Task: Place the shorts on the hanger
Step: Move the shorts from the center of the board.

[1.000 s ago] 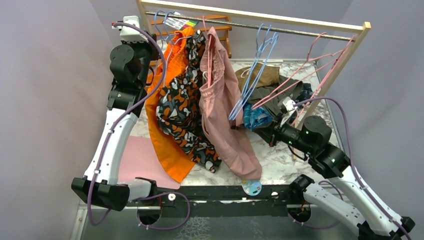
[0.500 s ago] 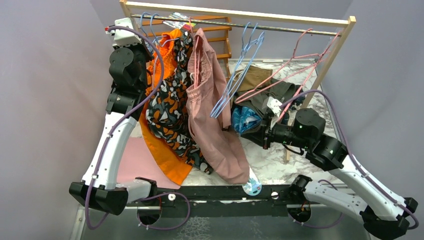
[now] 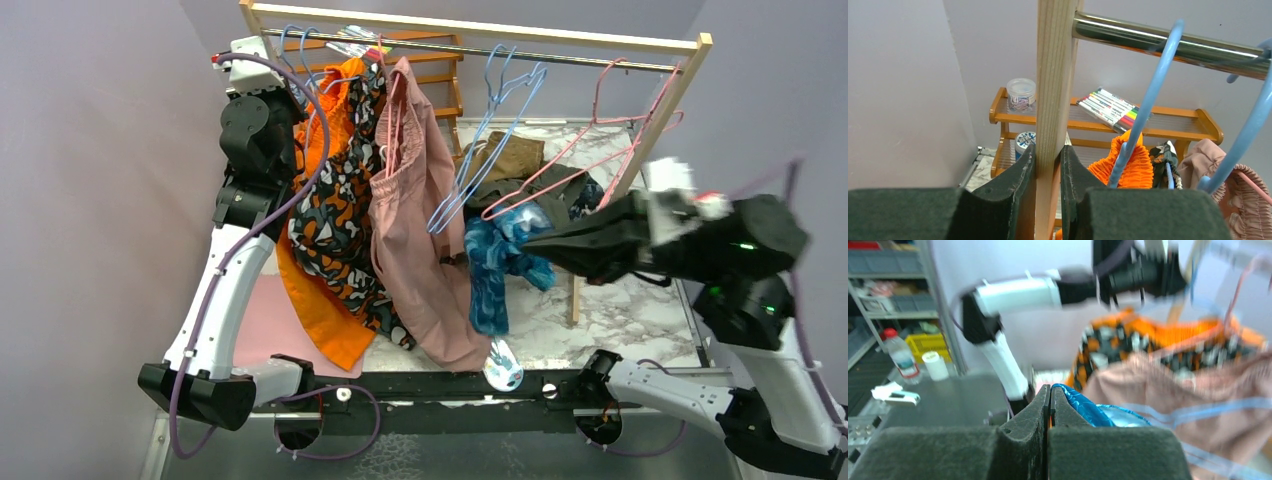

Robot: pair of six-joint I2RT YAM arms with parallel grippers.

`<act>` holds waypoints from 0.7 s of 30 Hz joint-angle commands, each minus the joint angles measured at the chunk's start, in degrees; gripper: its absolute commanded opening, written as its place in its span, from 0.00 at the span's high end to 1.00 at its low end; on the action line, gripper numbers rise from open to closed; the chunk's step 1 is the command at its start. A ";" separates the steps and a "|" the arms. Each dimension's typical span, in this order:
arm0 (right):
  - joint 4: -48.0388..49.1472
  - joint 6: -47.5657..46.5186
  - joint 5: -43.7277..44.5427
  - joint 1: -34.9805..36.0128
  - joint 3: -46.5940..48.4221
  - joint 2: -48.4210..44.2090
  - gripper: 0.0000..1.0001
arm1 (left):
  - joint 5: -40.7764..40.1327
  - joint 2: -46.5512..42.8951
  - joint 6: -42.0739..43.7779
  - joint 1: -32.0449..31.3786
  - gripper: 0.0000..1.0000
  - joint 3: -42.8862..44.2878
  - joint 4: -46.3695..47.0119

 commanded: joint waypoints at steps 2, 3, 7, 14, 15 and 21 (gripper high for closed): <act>14.58 5.14 -9.91 0.92 10.47 -2.51 0.99 | -6.04 -1.28 0.09 0.53 1.00 -1.67 1.60; 14.27 4.81 -9.19 0.92 10.56 -2.79 0.99 | -5.77 -1.51 -0.09 0.53 1.00 -2.08 1.62; 8.99 1.70 -4.17 0.88 4.81 -4.14 0.99 | -4.78 -2.56 -0.61 0.53 1.00 -4.11 1.62; 4.21 1.76 -2.30 0.92 -5.45 -6.83 0.99 | -2.97 -5.47 -0.69 0.53 0.67 -8.49 0.54; 3.13 1.46 -2.51 0.92 -5.35 -6.58 0.99 | -2.42 -5.93 -0.84 0.53 0.62 -8.95 0.27; 3.51 1.87 4.53 0.92 -16.20 -8.83 0.99 | -0.34 -8.52 -3.13 0.53 0.21 -12.24 -2.34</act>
